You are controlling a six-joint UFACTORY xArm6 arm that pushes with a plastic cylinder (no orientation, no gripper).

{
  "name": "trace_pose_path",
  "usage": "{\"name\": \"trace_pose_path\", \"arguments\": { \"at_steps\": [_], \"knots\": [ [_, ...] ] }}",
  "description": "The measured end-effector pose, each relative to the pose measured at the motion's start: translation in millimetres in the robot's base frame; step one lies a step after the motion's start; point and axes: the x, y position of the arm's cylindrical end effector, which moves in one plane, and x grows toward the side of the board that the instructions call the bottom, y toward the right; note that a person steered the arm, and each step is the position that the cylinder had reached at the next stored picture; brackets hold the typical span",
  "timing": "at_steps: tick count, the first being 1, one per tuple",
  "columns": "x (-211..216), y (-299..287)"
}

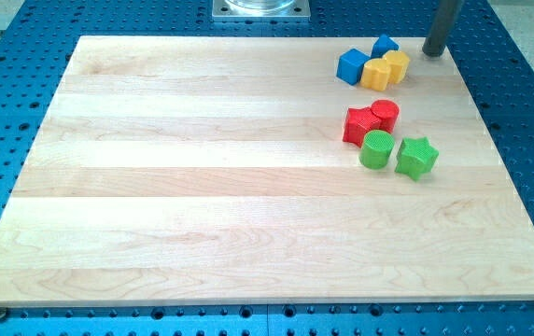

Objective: Push the green blocks into the red blocks

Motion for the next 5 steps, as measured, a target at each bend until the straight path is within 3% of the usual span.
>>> {"name": "trace_pose_path", "arguments": {
  "at_steps": [2,3,4,5],
  "knots": [
    [-10.8,-28.3],
    [59.6,-38.3],
    [150.4,-83.6],
    [181.7,-91.1]
  ]
}}
